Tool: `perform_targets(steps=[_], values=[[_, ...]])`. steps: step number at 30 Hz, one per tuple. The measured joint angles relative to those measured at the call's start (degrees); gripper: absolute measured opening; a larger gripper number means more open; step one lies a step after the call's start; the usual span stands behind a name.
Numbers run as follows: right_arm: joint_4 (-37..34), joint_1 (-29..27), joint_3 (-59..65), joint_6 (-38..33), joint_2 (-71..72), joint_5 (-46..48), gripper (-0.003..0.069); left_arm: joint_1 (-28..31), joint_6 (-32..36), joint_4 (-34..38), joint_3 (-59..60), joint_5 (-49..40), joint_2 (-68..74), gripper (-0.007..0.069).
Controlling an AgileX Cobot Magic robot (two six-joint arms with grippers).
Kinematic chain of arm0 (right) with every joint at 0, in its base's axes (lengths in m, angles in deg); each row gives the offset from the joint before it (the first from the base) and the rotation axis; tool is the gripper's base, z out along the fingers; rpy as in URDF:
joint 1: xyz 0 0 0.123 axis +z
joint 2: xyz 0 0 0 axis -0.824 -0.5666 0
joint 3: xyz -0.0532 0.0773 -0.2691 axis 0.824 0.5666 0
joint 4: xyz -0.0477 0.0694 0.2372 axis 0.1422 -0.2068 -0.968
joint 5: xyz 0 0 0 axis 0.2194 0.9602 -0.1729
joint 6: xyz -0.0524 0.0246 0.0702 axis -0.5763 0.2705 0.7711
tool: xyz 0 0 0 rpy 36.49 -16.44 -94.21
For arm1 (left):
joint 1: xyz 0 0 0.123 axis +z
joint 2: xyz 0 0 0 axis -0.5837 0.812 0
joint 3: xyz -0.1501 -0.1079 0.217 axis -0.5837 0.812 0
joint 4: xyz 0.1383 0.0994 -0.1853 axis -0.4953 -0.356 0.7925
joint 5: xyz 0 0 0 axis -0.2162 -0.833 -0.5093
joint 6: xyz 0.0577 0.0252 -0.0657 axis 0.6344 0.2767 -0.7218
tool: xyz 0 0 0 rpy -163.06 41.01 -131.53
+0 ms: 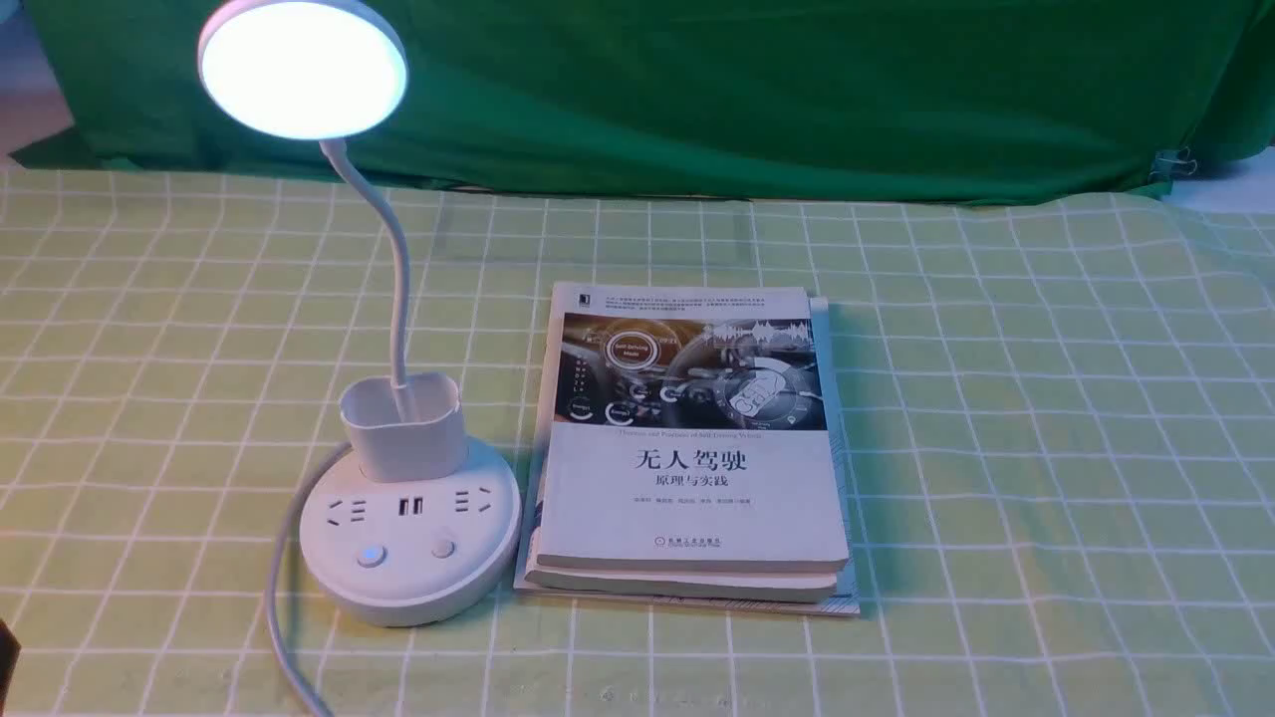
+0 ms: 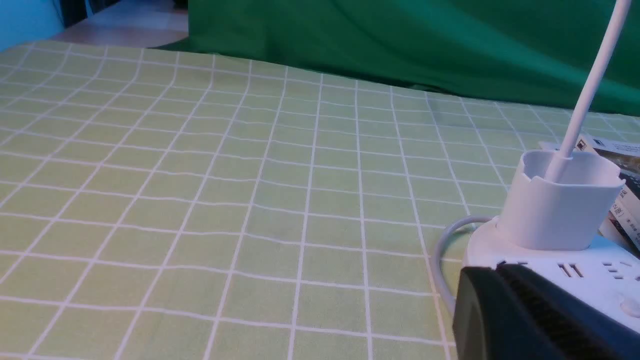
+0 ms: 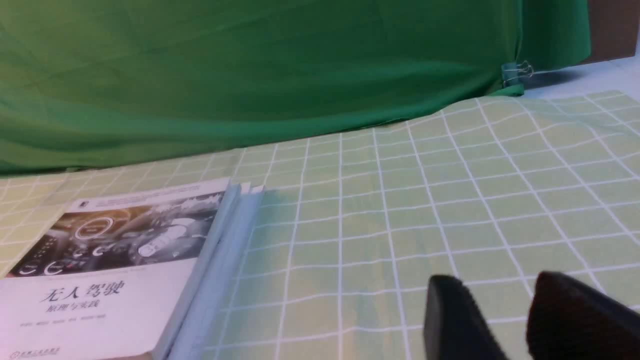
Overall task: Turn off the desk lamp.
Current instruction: Use the left arm to press the button switch on the lamp holder
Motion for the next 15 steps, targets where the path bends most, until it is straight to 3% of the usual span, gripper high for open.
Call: perform_targets(steps=[15], values=[[0.0,0.0,0.0,0.0,0.0,0.0,0.0238,0.0,1.7,-0.4,0.0,0.0,0.0,0.0001]])
